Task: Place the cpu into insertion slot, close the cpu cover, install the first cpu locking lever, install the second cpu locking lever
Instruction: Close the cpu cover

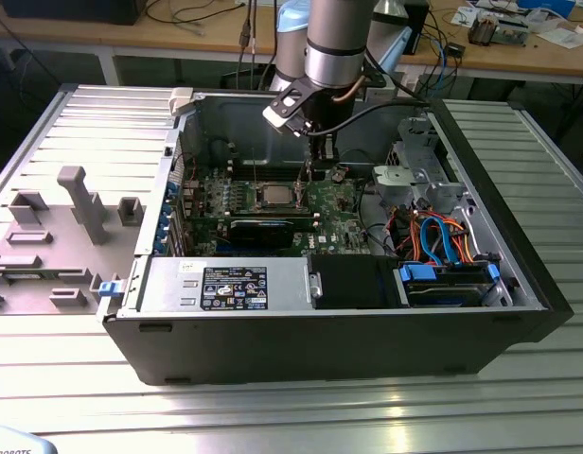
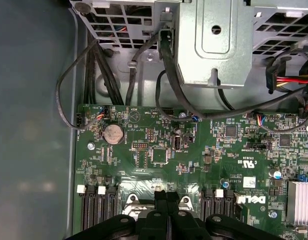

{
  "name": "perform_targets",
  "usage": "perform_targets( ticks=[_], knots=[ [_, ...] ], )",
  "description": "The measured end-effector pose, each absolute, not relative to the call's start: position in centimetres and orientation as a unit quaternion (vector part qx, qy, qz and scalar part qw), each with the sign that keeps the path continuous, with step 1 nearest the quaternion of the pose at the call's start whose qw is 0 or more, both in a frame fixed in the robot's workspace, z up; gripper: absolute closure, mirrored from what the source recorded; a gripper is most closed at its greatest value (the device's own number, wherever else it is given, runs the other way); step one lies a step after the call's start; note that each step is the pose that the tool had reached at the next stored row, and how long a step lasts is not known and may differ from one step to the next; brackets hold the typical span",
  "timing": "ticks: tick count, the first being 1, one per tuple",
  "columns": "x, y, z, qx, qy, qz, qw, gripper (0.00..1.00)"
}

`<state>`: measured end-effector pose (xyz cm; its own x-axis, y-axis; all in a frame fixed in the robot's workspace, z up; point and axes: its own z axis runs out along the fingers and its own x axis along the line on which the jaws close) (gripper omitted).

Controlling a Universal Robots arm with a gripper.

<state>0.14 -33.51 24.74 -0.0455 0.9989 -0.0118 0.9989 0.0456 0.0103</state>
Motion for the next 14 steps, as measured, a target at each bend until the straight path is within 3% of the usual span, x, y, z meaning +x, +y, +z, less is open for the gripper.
perform_targets(
  ticks=[14],
  knots=[
    [-0.21, -33.51, 24.74, 0.691, 0.723, 0.0, 0.008, 0.89]
  ],
)
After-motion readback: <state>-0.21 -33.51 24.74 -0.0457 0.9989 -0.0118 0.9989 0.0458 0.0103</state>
